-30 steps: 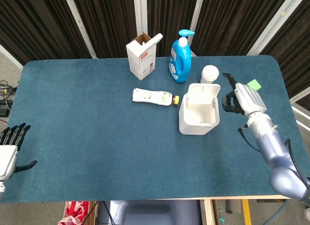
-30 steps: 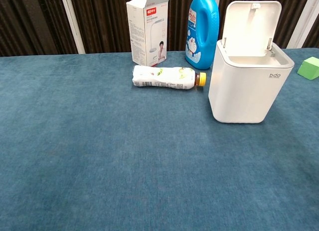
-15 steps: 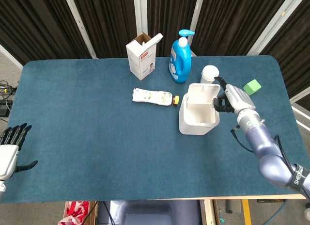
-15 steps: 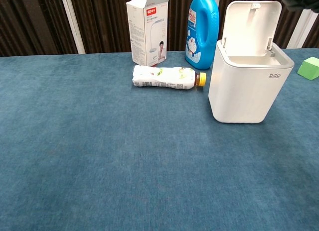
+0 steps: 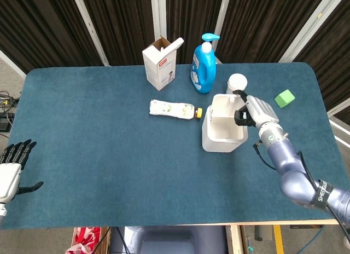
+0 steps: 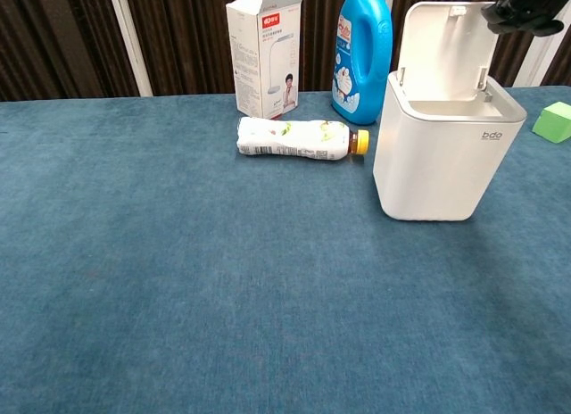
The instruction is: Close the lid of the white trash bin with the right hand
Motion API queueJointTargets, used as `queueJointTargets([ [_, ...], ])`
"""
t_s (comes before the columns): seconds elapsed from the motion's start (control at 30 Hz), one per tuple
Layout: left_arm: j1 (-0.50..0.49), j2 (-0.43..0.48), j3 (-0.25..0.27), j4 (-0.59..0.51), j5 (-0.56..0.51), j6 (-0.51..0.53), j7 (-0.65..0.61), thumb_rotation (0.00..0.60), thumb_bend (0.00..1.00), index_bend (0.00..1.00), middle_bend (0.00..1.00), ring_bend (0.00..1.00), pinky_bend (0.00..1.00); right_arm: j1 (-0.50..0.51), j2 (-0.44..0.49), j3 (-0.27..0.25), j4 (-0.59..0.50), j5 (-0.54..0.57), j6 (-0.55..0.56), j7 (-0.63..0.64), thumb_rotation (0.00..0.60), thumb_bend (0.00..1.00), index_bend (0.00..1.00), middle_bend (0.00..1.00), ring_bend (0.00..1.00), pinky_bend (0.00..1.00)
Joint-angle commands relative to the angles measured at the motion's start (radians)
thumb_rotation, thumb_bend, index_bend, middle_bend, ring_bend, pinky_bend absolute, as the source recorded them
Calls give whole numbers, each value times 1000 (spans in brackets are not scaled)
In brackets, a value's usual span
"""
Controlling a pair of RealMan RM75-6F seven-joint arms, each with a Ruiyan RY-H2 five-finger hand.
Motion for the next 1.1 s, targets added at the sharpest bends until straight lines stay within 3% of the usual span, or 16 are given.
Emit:
queueJointTargets([
  [0.03, -1, 3, 1, -3, 0, -3, -5, 600, 0, 0, 0, 0, 0, -1, 5, -2, -19, -7, 12, 8, 600, 692, 224, 789, 854, 805],
  [0.23, -1, 6, 5, -6, 8, -1, -5, 600, 0, 0, 0, 0, 0, -2, 18, -20, -40, 2, 5, 12, 600, 696, 254, 789, 854, 805],
  [0.67, -3, 8, 7, -12, 5, -6, -3, 600, 0, 0, 0, 0, 0, -39, 73, -19, -170, -88, 5, 59, 600, 702, 255, 789, 854, 805],
  [1.1, -4, 13, 10, -15, 1, -13, -9, 600, 0, 0, 0, 0, 0, -47, 61, -59, -197, -116, -4, 79, 600, 706, 254, 789, 854, 805],
])
